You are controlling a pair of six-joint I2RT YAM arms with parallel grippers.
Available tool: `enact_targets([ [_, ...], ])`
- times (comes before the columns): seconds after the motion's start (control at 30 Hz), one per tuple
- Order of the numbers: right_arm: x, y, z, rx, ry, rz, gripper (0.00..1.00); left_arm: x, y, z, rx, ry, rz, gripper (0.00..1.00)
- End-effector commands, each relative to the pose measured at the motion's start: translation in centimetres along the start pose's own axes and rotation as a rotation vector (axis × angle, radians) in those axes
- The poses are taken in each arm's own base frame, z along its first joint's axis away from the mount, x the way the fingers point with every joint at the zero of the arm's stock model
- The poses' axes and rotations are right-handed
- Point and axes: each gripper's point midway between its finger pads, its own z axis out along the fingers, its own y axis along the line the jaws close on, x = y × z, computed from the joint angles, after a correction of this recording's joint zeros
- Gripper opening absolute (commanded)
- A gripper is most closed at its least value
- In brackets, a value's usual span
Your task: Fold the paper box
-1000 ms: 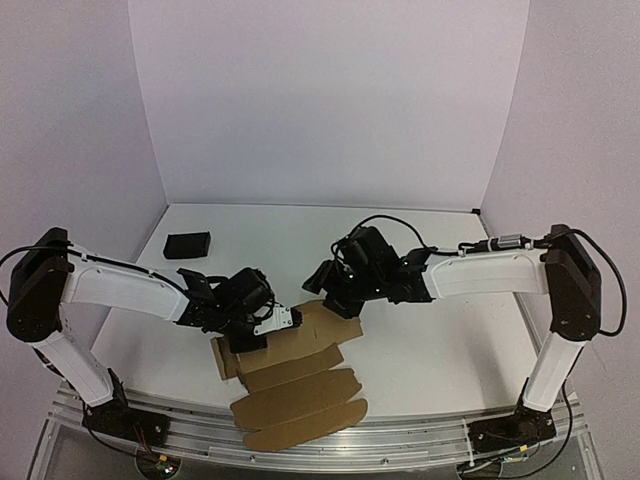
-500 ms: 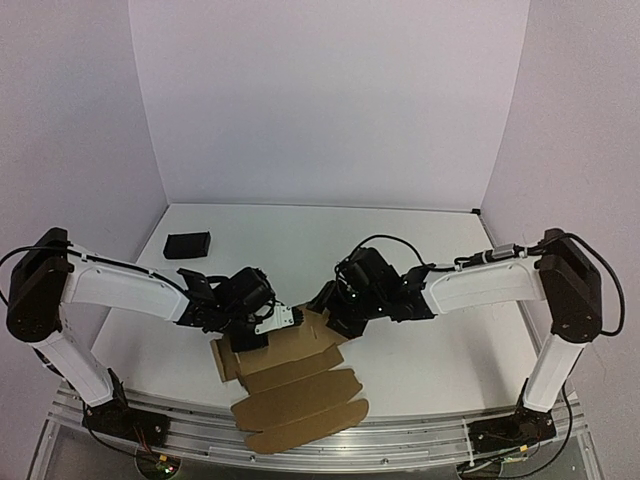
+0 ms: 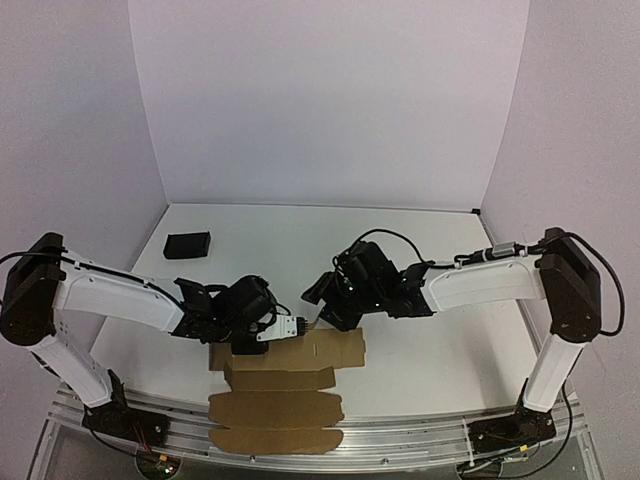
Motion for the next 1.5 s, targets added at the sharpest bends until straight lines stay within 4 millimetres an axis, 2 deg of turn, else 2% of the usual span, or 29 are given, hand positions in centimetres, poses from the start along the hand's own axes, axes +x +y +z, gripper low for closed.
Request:
enact_targets([
  [0.0,0.0,1.4,-0.7,-0.052,-0.017,0.005,0.62,-2.0,4.1,-2.2,-0.267,-0.119,0.222,0.0],
  [0.13,-0.7,2.2,-2.6,-0.09,-0.056,-0.031,0.62,-3.9,5.6,-4.2,-0.466,-0.263,0.421,0.0],
  [0.23,-0.9,2.5,-4.5,-0.107,-0.073,-0.072,0.62,-3.9,4.7,-4.1,-0.492,-0.307,0.479,0.0],
  [0.33,-1.1,1.7,-6.9,-0.05,-0.083,-0.177,0.62,-4.1,4.4,-4.1,-0.524,-0.344,0.502,0.0],
  [0.43,-1.0,1.1,-9.3,0.03,-0.068,-0.349,0.62,-5.5,4.8,-5.6,-0.615,-0.44,0.53,0.0],
  [0.5,-0.6,1.9,-10.4,0.047,-0.028,-0.503,0.62,-6.5,5.0,-6.7,-0.658,-0.51,0.539,0.0],
  [0.63,1.3,3.7,-11.3,-0.019,0.065,-0.828,0.65,-8.0,4.8,-8.8,-0.724,-0.651,0.541,0.0],
  [0.7,2.4,4.2,-11.6,-0.065,0.101,-0.985,0.69,-8.1,3.6,-9.4,-0.736,-0.719,0.581,0.0],
  [0.73,2.7,4.3,-11.6,-0.086,0.11,-1.064,0.72,-7.9,2.9,-9.4,-0.732,-0.74,0.602,0.0],
  [0.83,2.8,4.8,-11.3,-0.104,0.109,-1.24,0.96,-7.3,1.0,-8.6,-0.691,-0.762,0.654,0.0],
  [0.87,2.9,4.7,-10.9,-0.103,0.119,-1.277,0.98,-7.2,0.6,-8.1,-0.678,-0.758,0.663,0.0],
  [1.0,4.1,3.6,-9.2,-0.1,0.206,-1.347,0.98,-7.4,0.5,-7.2,-0.692,-0.751,0.67,0.0],
  [1.13,7.6,2.0,-7.7,-0.092,0.314,-1.435,0.98,-7.7,1.3,-7.1,-0.728,-0.741,0.647,0.0],
  [1.27,10.1,0.3,-6.4,-0.082,0.403,-1.396,0.98,-7.3,0.9,-7.1,-0.727,-0.743,0.652,0.0],
  [1.37,11.4,0.3,-5.6,-0.091,0.433,-1.372,0.98,-7.0,0.6,-7.1,-0.721,-0.744,0.657,0.0],
  [1.47,11.6,0.0,-4.3,-0.061,0.436,-1.362,0.98,-7.0,0.6,-7.1,-0.722,-0.745,0.655,0.0],
])
